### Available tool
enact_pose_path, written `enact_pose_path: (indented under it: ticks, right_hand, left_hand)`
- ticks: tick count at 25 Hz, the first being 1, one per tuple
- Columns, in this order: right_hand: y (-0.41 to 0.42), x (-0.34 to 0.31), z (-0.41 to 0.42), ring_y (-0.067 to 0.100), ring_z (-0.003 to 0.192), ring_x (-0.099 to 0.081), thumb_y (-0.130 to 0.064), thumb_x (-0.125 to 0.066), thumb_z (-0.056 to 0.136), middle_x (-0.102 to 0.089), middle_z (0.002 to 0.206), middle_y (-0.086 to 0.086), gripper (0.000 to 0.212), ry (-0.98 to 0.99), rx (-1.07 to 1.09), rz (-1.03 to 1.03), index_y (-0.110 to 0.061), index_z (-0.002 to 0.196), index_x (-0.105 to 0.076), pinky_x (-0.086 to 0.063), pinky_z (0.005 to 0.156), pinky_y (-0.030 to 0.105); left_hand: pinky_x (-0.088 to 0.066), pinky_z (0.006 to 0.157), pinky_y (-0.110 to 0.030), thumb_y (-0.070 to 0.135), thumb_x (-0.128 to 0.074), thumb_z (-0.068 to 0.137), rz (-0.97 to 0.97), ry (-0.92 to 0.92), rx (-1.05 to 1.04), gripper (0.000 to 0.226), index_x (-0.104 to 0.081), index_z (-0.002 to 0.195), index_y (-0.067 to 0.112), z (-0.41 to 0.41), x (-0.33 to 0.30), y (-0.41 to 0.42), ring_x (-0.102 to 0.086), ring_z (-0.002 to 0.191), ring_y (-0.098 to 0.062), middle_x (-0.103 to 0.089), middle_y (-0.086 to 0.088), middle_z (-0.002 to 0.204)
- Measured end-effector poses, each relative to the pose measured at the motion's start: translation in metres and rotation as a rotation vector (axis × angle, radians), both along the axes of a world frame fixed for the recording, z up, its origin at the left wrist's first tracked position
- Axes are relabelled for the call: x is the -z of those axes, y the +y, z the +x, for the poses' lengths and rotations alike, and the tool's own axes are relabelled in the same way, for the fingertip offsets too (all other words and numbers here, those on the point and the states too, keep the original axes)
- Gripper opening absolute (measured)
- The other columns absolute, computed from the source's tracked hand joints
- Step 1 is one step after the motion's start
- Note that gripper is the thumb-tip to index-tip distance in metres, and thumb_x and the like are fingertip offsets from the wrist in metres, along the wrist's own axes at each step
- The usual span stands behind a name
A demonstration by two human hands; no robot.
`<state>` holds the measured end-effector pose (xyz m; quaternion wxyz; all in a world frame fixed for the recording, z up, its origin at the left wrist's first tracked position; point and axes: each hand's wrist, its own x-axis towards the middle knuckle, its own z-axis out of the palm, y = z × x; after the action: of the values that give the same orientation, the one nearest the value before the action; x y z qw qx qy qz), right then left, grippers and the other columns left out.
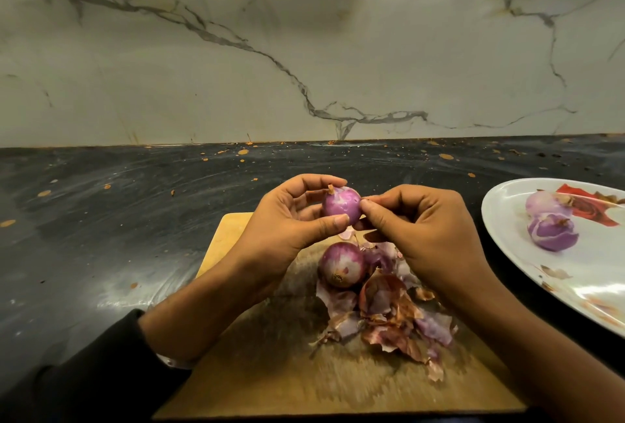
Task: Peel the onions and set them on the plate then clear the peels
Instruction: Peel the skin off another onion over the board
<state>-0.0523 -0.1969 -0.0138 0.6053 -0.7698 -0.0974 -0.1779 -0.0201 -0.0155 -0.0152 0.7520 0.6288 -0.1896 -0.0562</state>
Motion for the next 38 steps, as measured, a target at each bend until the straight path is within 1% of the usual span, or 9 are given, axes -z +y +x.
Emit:
enact_pose_path:
  ticks: [5, 10, 15, 18, 21, 25, 30, 34, 38]
  right_hand:
    - [0.0028, 0.0023, -0.0001, 0.018, 0.066, -0.073, -0.015, -0.075, 0.086, -0.074, 0.07, 0.0, 0.006, -0.043, 0.127, -0.098, -0.017, 0.08, -0.074, -0.062, 0.064, 0.044]
    - [-0.0001, 0.0039, 0.0046, 0.011, 0.068, -0.074, -0.009, -0.066, 0.094, -0.074, 0.073, 0.002, 0.009, 0.047, 0.133, -0.029, -0.014, 0.087, -0.069, -0.064, 0.067, 0.034]
    - [-0.0044, 0.0047, 0.0056, 0.003, 0.072, -0.072, -0.016, -0.078, 0.086, -0.075, 0.077, -0.006, 0.009, 0.125, 0.176, -0.244, -0.023, 0.087, -0.071, -0.061, 0.071, 0.029]
    - [-0.0054, 0.0031, 0.0045, 0.007, 0.082, -0.073, -0.012, -0.07, 0.091, -0.076, 0.088, -0.004, 0.014, 0.074, 0.101, -0.091, -0.023, 0.101, -0.072, -0.061, 0.075, 0.028]
    - [-0.0051, -0.0012, 0.0044, 0.015, 0.085, -0.075, -0.021, -0.066, 0.093, -0.077, 0.092, 0.002, 0.015, 0.114, -0.019, 0.095, -0.019, 0.106, -0.074, -0.062, 0.073, 0.03]
    - [-0.004, 0.0004, 0.0035, 0.018, 0.083, -0.076, -0.018, -0.076, 0.083, -0.077, 0.091, 0.003, 0.022, 0.122, -0.053, 0.119, -0.013, 0.105, -0.075, -0.061, 0.07, 0.028]
    - [-0.0012, 0.0028, 0.0024, 0.017, 0.082, -0.076, -0.012, -0.078, 0.081, -0.079, 0.09, 0.001, 0.017, 0.084, -0.041, 0.154, -0.011, 0.099, -0.077, -0.062, 0.071, 0.03]
    - [0.0002, 0.003, 0.0013, 0.016, 0.077, -0.076, -0.013, -0.078, 0.082, -0.078, 0.089, -0.001, 0.016, 0.056, -0.02, 0.126, -0.01, 0.097, -0.077, -0.061, 0.064, 0.027]
    - [0.0016, 0.0058, 0.0024, 0.016, 0.078, -0.076, -0.012, -0.076, 0.085, -0.079, 0.088, -0.001, 0.012, -0.008, 0.009, 0.079, -0.01, 0.097, -0.079, -0.063, 0.068, 0.036]
  left_hand:
    - [-0.06, 0.081, -0.032, -0.001, -0.078, 0.061, 0.03, -0.036, -0.006, 0.044, -0.065, 0.101, 0.013, -0.0021, 0.0028, -0.0026, -0.072, 0.1, -0.023, -0.073, -0.008, 0.109]
    - [-0.061, 0.083, -0.035, 0.002, -0.073, 0.067, -0.031, 0.03, 0.04, 0.046, -0.064, 0.11, 0.012, -0.0014, 0.0027, -0.002, -0.072, 0.098, -0.024, -0.072, -0.01, 0.109]
    - [-0.057, 0.089, -0.029, 0.009, -0.07, 0.071, -0.001, 0.001, 0.026, 0.048, -0.061, 0.119, 0.013, 0.0, 0.0014, -0.002, -0.069, 0.102, -0.02, -0.07, -0.014, 0.118]
    - [-0.057, 0.088, -0.026, 0.006, -0.069, 0.071, -0.002, -0.012, 0.018, 0.049, -0.06, 0.119, 0.012, 0.0012, 0.0018, -0.0019, -0.069, 0.102, -0.017, -0.07, -0.01, 0.119]
    - [-0.056, 0.093, -0.029, 0.004, -0.068, 0.07, 0.017, -0.02, 0.038, 0.053, -0.06, 0.122, 0.013, 0.0013, 0.0021, -0.0018, -0.068, 0.111, -0.018, -0.07, -0.006, 0.122]
    - [-0.057, 0.091, -0.029, 0.001, -0.067, 0.073, 0.016, 0.002, 0.074, 0.054, -0.061, 0.126, 0.01, 0.0003, 0.0011, -0.001, -0.07, 0.107, -0.019, -0.073, -0.006, 0.117]
    - [-0.056, 0.093, -0.033, 0.0, -0.068, 0.074, 0.009, 0.02, 0.061, 0.059, -0.059, 0.131, 0.011, 0.0024, 0.0029, -0.0009, -0.069, 0.11, -0.021, -0.072, -0.008, 0.119]
    - [-0.059, 0.089, -0.036, -0.001, -0.072, 0.074, 0.065, -0.01, 0.025, 0.055, -0.063, 0.126, 0.012, 0.0021, 0.0043, -0.0008, -0.071, 0.104, -0.026, -0.071, -0.008, 0.118]
    - [-0.06, 0.084, -0.032, -0.002, -0.073, 0.073, 0.066, -0.028, 0.01, 0.052, -0.064, 0.123, 0.011, 0.0006, 0.0031, -0.0003, -0.072, 0.102, -0.026, -0.071, -0.011, 0.118]
